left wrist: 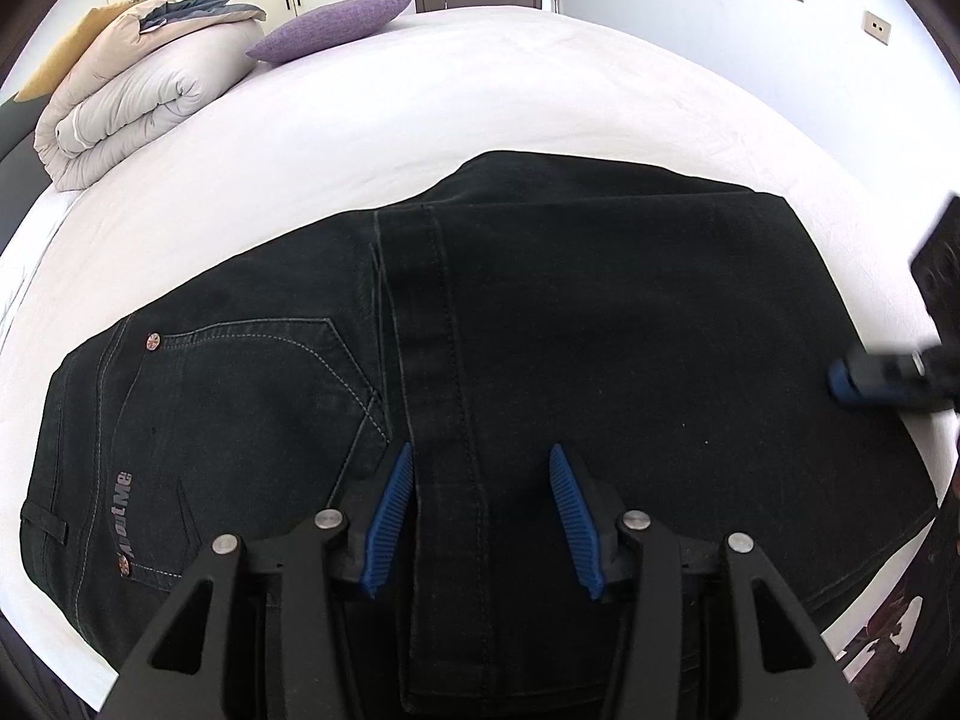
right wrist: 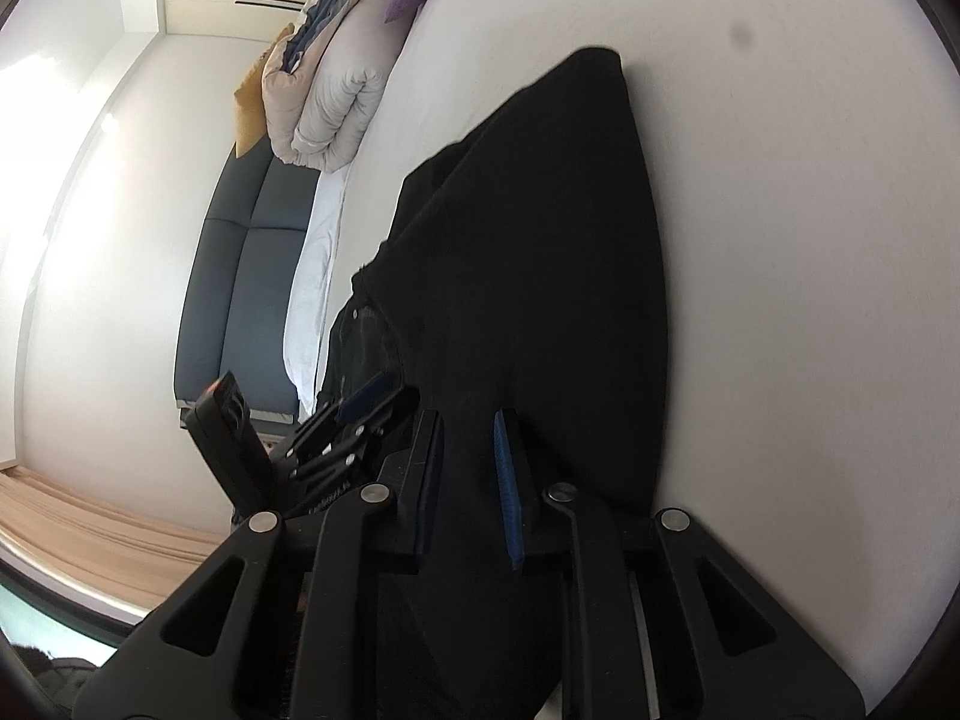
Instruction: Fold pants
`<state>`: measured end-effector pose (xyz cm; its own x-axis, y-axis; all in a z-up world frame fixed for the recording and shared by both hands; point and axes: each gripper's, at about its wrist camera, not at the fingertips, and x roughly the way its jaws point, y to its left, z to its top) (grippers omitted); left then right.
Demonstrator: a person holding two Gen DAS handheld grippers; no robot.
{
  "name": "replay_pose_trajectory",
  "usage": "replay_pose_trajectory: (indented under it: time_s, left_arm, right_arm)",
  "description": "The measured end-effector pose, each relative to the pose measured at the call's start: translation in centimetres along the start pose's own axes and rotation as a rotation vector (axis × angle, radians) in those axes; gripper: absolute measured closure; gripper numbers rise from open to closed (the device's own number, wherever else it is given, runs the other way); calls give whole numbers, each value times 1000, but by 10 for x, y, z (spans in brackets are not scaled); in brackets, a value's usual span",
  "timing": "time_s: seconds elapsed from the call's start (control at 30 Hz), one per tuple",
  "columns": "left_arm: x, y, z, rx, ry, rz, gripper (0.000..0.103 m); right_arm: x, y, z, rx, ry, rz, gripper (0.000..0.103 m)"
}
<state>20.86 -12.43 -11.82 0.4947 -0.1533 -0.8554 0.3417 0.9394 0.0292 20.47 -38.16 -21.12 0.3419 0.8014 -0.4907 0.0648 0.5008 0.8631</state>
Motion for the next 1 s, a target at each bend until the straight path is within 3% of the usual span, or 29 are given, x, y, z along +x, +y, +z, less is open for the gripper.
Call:
replay_pose_trajectory:
  time_s: [0.23,0.5,0.57,0.67,0.73,0.77,0.8,0.9,1.0]
  left_arm:
    - [-1,4,-3,-18,-11,-8,53]
    - [-3,13,-5,-56,-22,-27,53]
    - [-8,22,-6,-98,-37,-58,53]
    - [-36,50,-20,-236,-126,-152,53]
    - [-65,82,-40,-380,-238,-194,38]
    - [-76,99,-50,-452,-281,-200,23]
    - [-89,118,-64,-539,-333,-203,16]
    - [-115,173,-102,-757,-436,-232,14]
    - [-118,224,-138,-955,-475,-268,14]
  right_arm:
    - [-6,11,-44,-4,60,3,87]
    - [-10,5,-58,21,46,15,88]
    - [-8,4,-63,13,38,-5,100]
    - [-8,-1,-72,24,24,-4,103]
    - [-8,1,-75,11,14,-11,103]
    - [-8,2,-77,6,7,-12,103]
    - [-9,3,-79,-1,-3,-14,103]
    - [-9,9,-83,-36,-33,-28,98]
    - [-11,11,-85,-46,-49,-38,98]
